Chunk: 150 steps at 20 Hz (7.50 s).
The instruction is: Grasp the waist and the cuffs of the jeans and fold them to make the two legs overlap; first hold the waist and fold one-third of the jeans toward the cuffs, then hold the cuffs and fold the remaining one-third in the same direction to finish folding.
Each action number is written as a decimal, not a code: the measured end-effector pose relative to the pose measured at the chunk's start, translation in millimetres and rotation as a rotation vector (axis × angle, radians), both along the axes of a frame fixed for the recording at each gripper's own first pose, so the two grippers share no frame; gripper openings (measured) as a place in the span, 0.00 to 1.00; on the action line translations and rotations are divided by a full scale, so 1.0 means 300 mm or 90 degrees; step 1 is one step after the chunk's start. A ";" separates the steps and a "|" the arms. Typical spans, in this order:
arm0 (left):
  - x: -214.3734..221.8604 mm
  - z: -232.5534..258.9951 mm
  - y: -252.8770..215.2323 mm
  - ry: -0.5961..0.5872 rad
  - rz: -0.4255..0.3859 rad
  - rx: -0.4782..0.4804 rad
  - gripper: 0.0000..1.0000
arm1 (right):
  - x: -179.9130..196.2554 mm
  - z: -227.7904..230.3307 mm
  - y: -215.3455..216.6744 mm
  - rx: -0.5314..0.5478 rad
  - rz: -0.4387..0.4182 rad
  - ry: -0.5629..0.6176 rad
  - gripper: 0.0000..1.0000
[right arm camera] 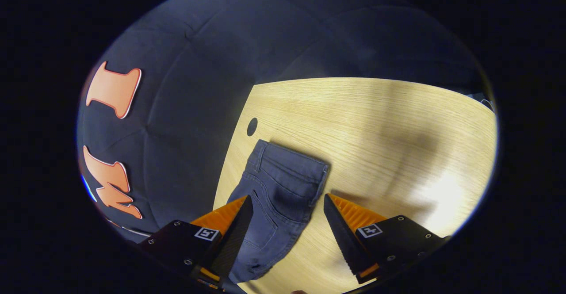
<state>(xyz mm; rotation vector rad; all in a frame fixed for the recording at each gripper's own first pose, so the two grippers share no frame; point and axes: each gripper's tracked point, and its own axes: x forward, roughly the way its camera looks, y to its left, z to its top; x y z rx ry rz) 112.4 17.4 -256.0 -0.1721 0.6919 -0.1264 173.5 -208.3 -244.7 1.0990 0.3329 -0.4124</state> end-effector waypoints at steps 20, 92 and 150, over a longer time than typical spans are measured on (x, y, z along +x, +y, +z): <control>-0.040 0.079 0.259 -0.005 0.098 -0.065 0.99 | 0.077 0.158 0.035 -0.217 -0.028 0.032 0.24; 0.744 -0.332 0.924 0.094 0.392 -0.464 0.93 | 0.095 0.205 1.202 -0.220 0.365 0.024 0.99; 0.070 -0.118 -1.029 0.154 -0.213 -0.146 1.00 | -0.305 0.395 0.506 -0.319 0.329 -0.028 0.98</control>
